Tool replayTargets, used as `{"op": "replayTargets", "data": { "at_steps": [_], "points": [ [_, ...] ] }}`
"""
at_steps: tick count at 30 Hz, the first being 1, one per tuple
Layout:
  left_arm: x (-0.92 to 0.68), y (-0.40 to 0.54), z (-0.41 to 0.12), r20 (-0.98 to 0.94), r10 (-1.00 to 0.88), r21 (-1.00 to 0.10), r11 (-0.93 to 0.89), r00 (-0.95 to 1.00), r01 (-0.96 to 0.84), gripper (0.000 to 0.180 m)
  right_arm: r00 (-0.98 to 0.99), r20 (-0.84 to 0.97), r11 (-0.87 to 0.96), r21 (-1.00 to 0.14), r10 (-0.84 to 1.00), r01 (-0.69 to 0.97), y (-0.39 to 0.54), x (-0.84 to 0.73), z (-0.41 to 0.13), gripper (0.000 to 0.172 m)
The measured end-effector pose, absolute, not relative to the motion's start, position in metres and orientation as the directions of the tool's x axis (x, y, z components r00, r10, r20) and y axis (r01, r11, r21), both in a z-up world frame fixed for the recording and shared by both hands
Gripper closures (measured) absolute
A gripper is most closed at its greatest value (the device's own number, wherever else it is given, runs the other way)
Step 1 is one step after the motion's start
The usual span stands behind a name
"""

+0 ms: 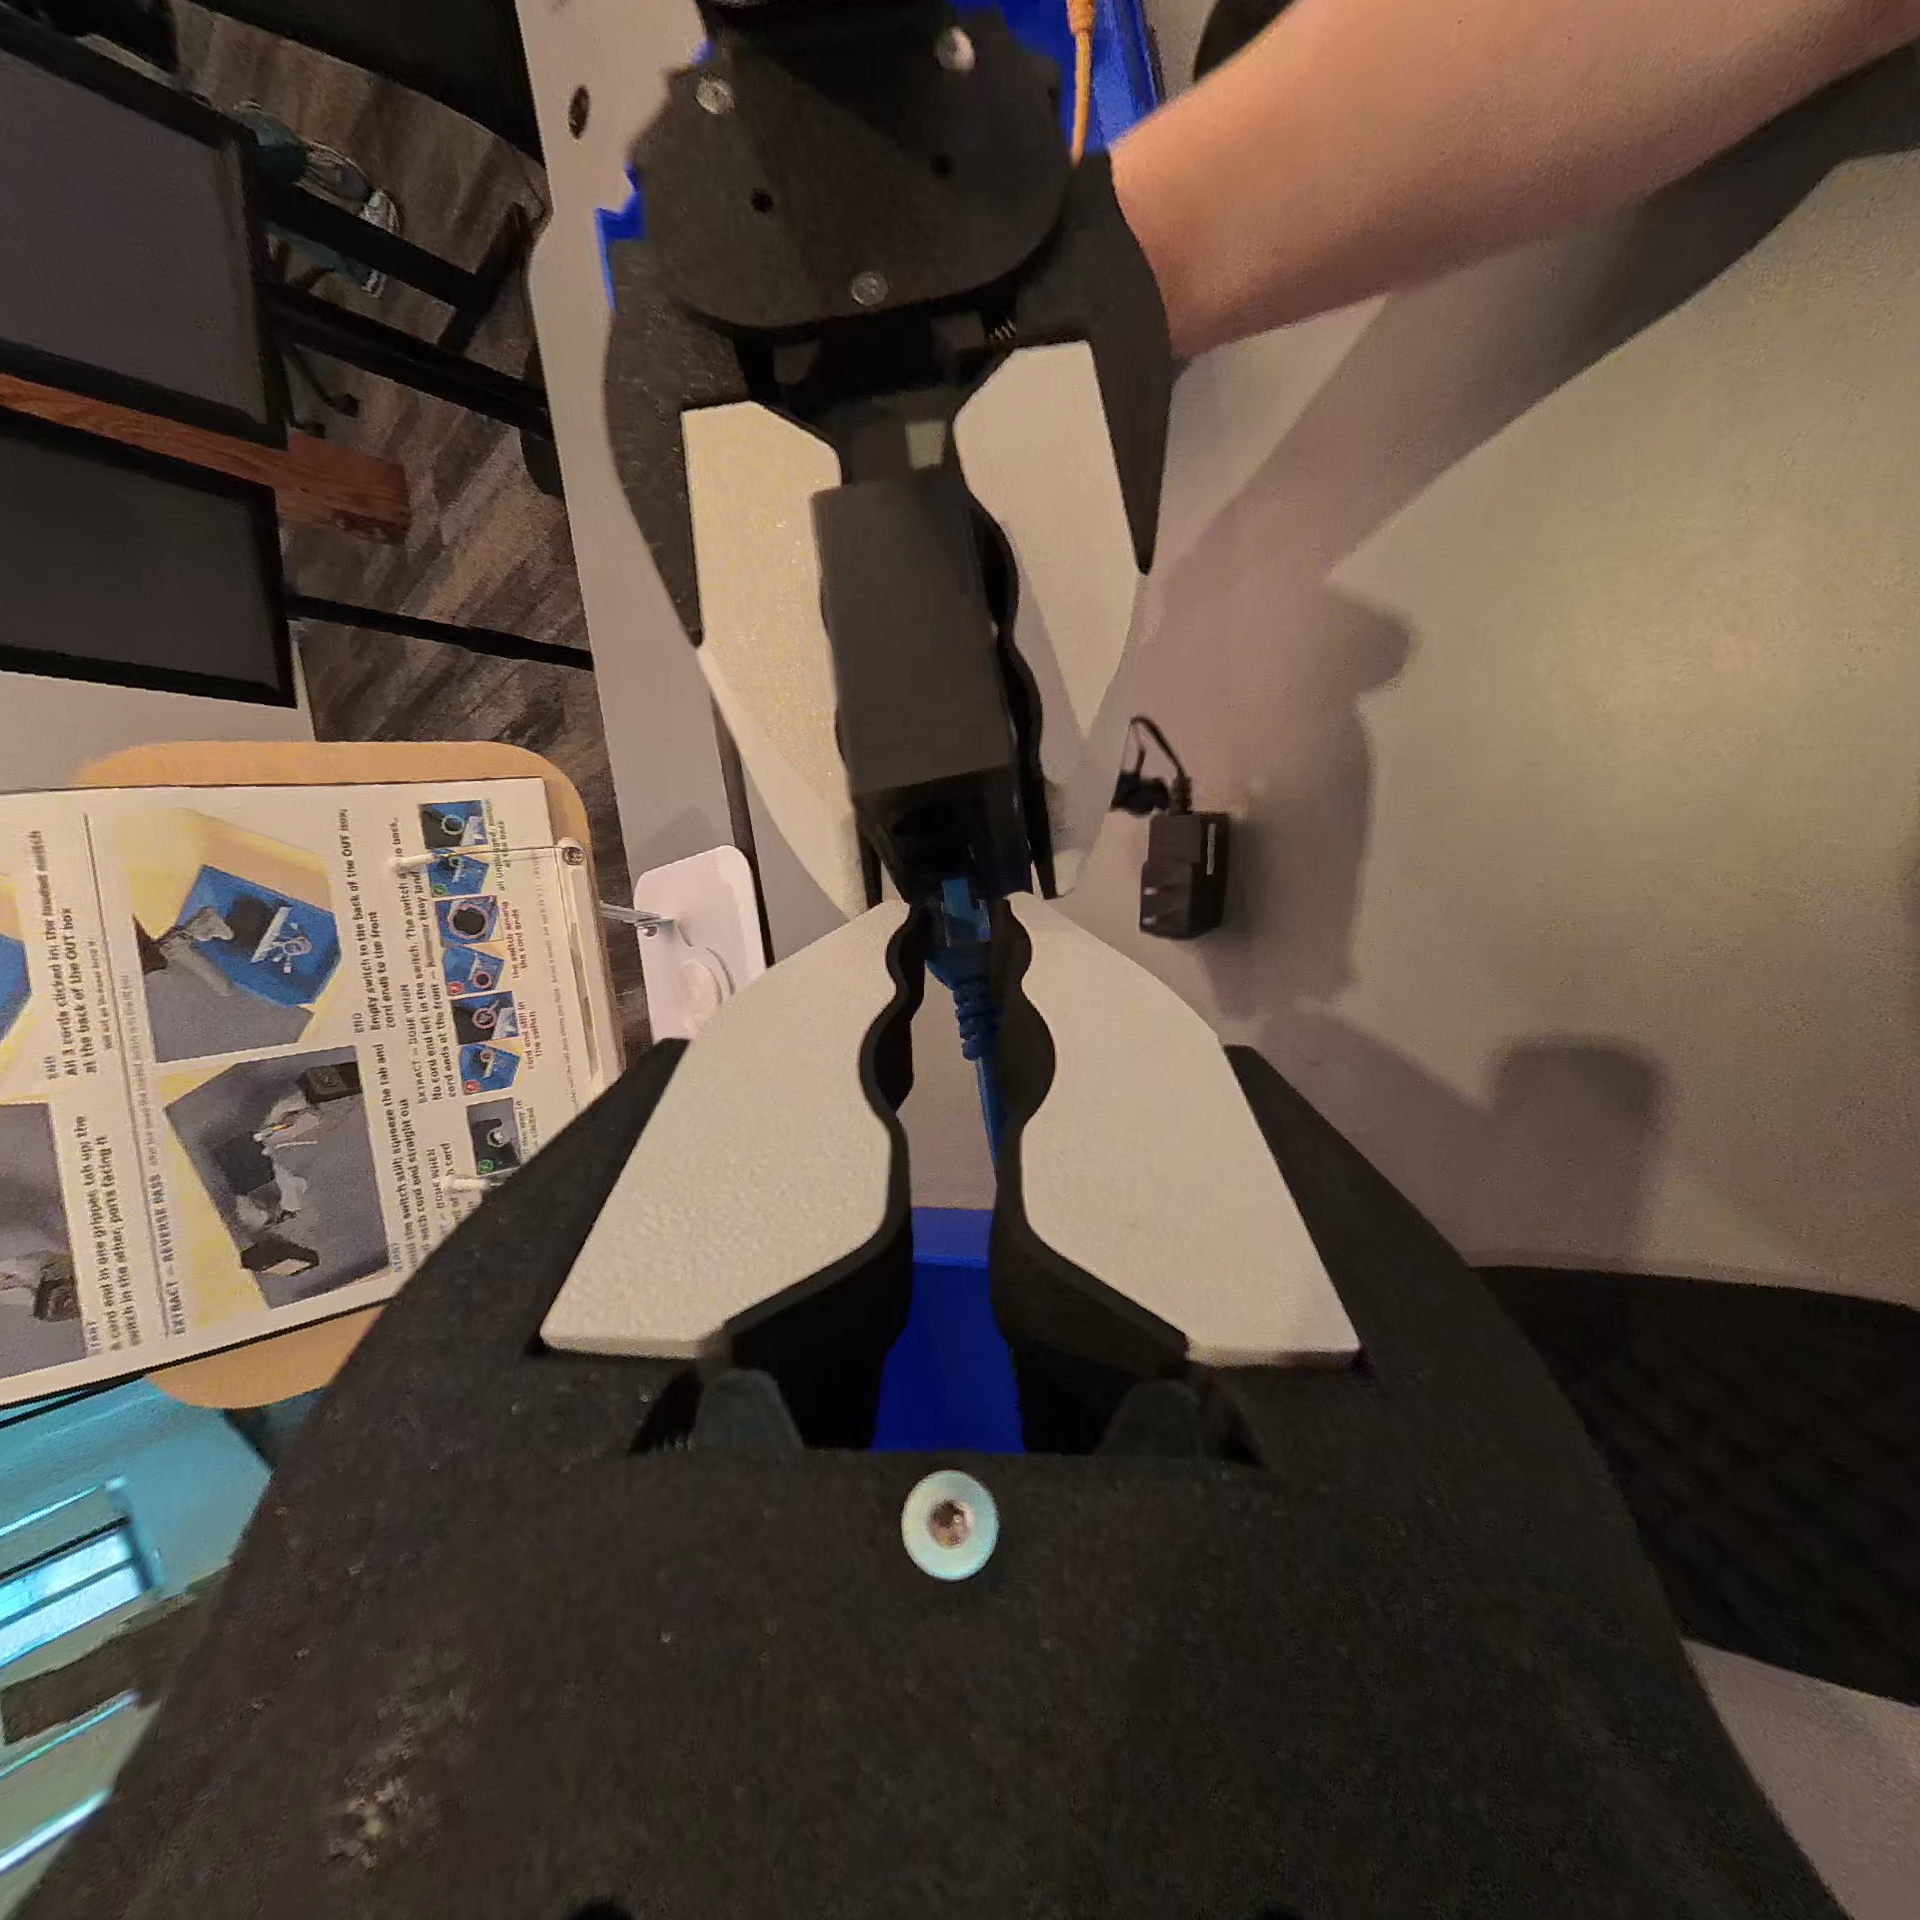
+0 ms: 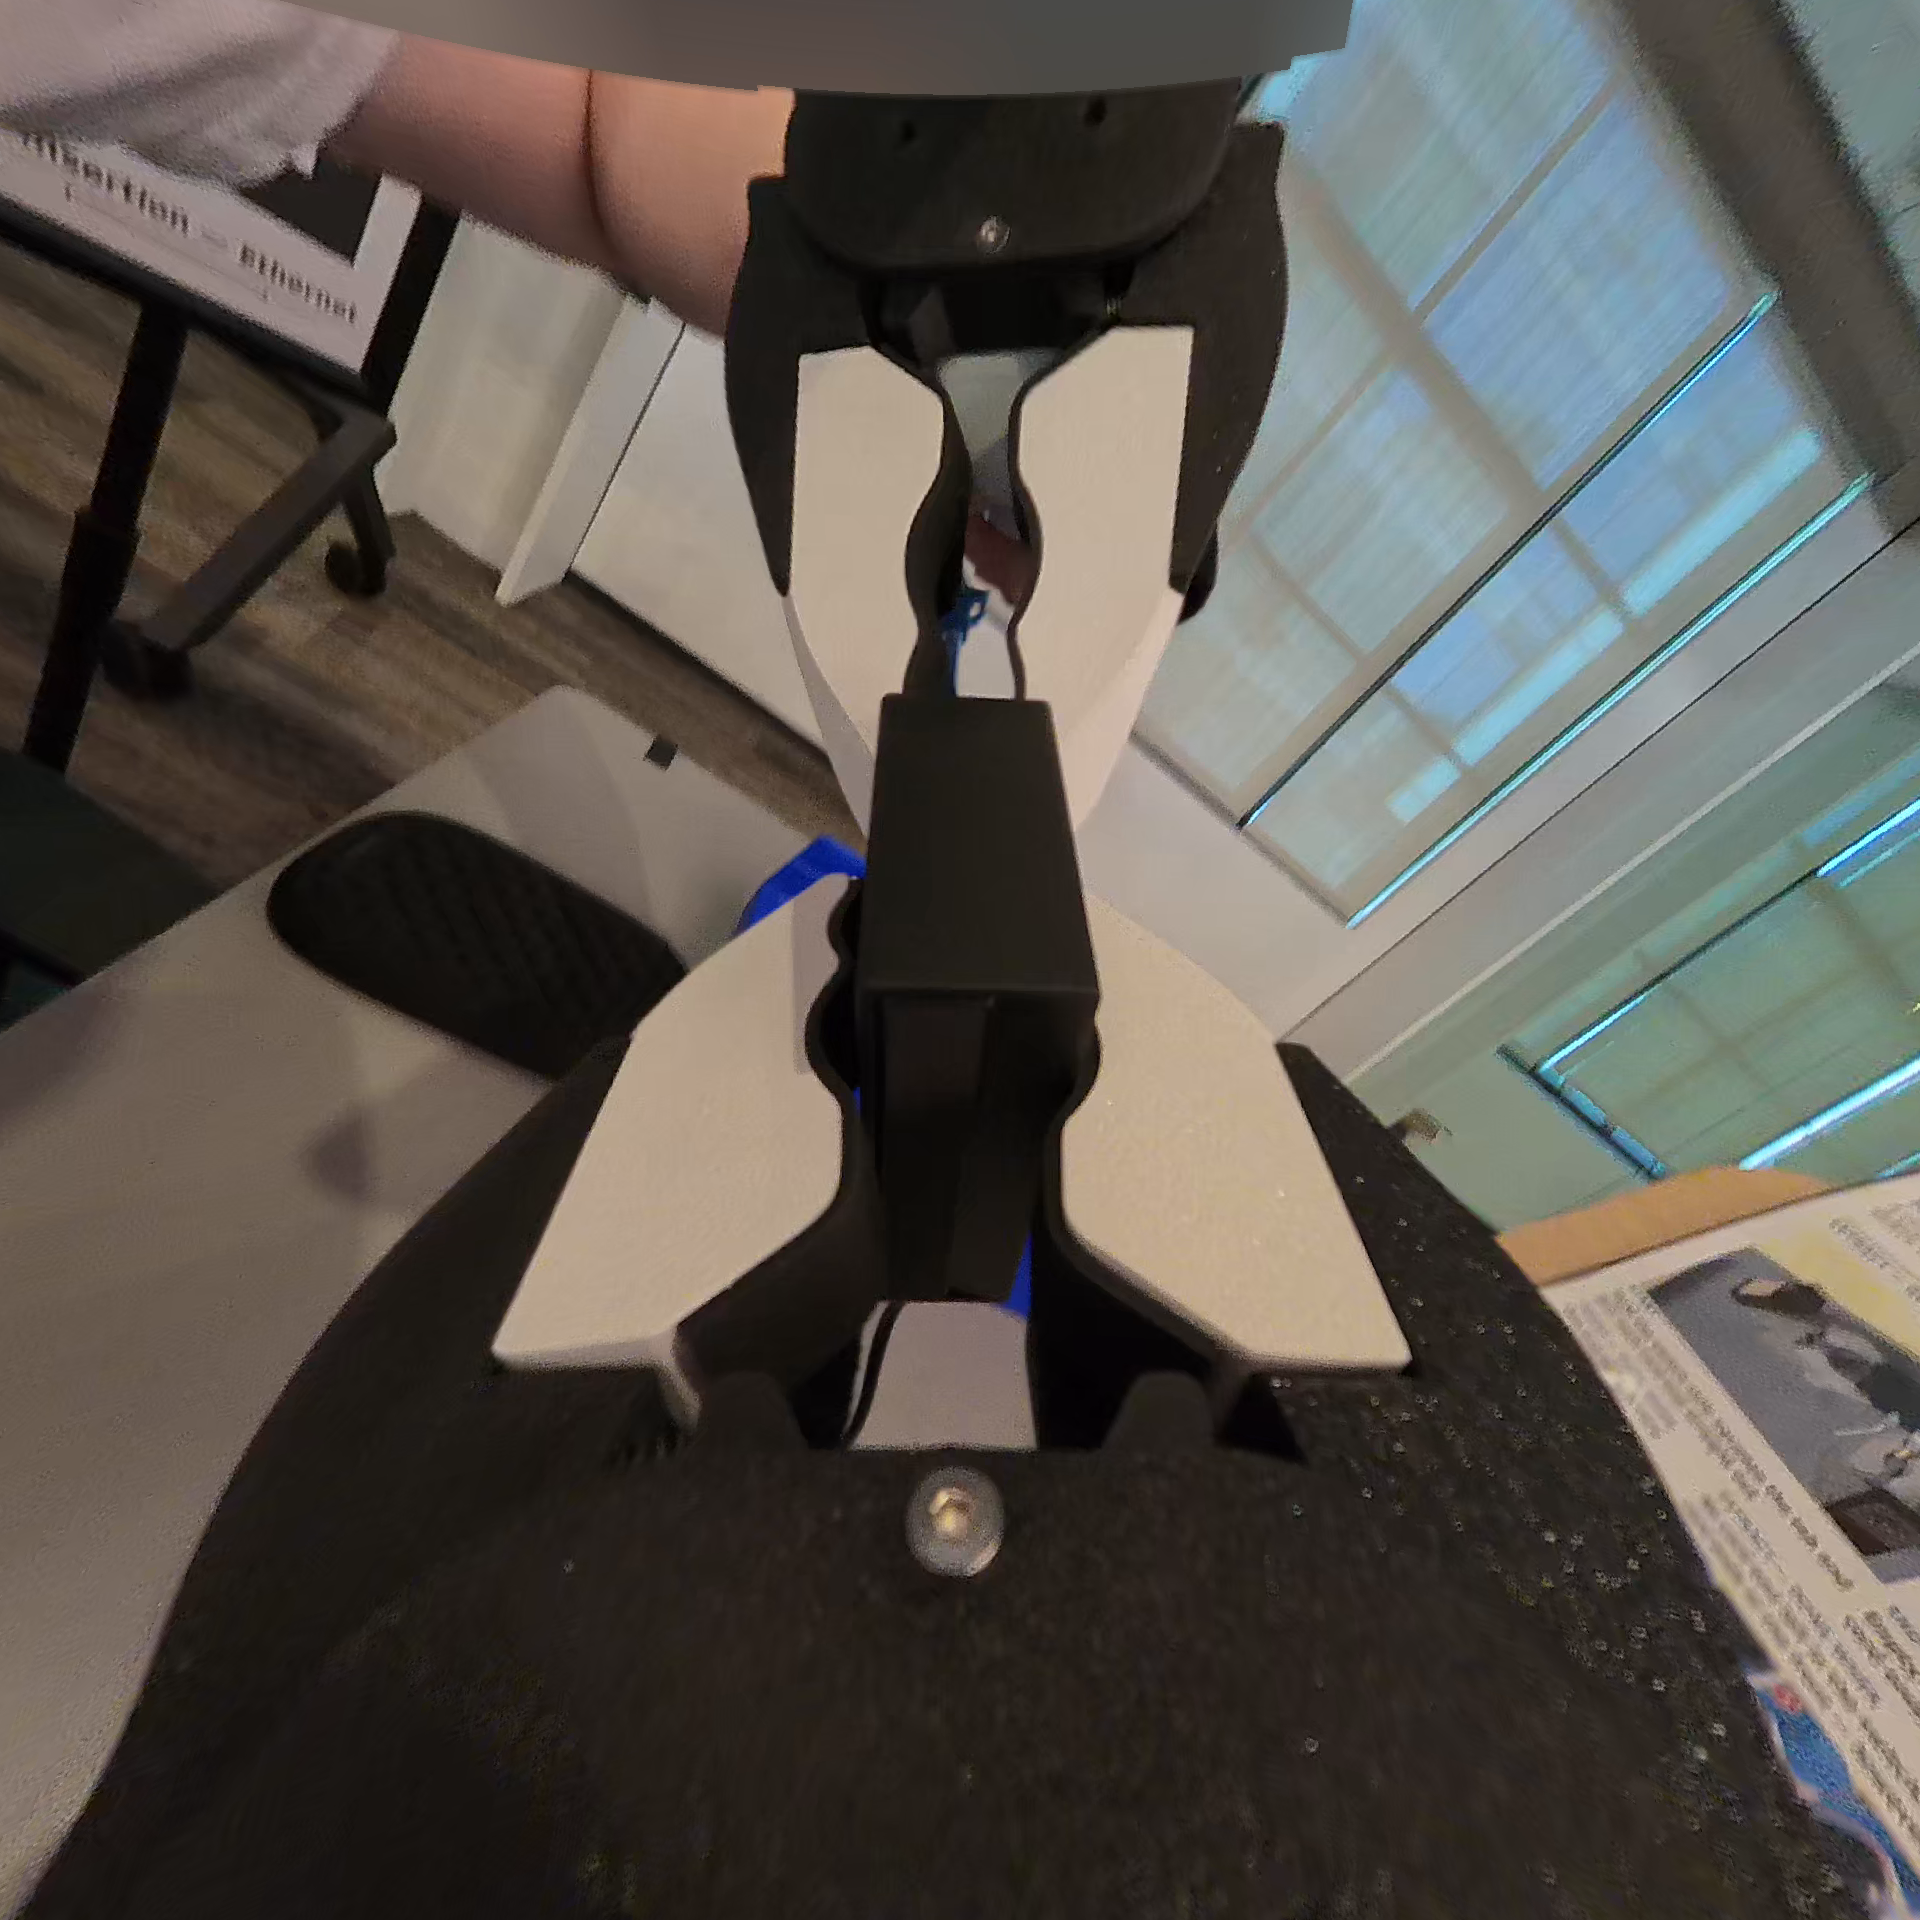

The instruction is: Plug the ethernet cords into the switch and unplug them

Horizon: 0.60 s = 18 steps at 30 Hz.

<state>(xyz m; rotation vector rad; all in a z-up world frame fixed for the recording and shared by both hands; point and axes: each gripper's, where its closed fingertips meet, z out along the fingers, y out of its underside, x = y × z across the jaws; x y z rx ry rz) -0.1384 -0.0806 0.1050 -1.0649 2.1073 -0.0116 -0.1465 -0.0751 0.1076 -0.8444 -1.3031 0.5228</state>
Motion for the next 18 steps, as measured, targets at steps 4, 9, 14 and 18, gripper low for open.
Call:
{"op": "replayTargets", "data": {
  "at_steps": [4,9,14,18],
  "points": [
    [-0.138,-0.082,0.115,-0.645,-0.686,-0.349,0.656,-0.337,-0.670,0.169,0.306,0.664,0.679,-0.730,0.682,0.070,-0.076,-0.152,0.120,0.123],
    [-0.136,-0.092,0.117,-0.619,-0.710,-0.392,0.649,-0.335,-0.652,0.169,0.296,0.628,0.648,-0.761,0.719,0.039,-0.076,-0.152,0.121,0.132],
    [-0.136,-0.096,0.116,-0.655,-0.655,-0.321,0.692,-0.376,-0.646,0.169,0.249,0.611,0.608,-0.788,0.751,0.101,-0.084,-0.151,0.118,0.137],
    [-0.136,-0.093,0.106,-0.619,-0.690,-0.338,0.665,-0.375,-0.666,0.169,0.209,0.618,0.582,-0.785,0.758,0.211,-0.080,-0.148,0.103,0.138]
  ]
}}
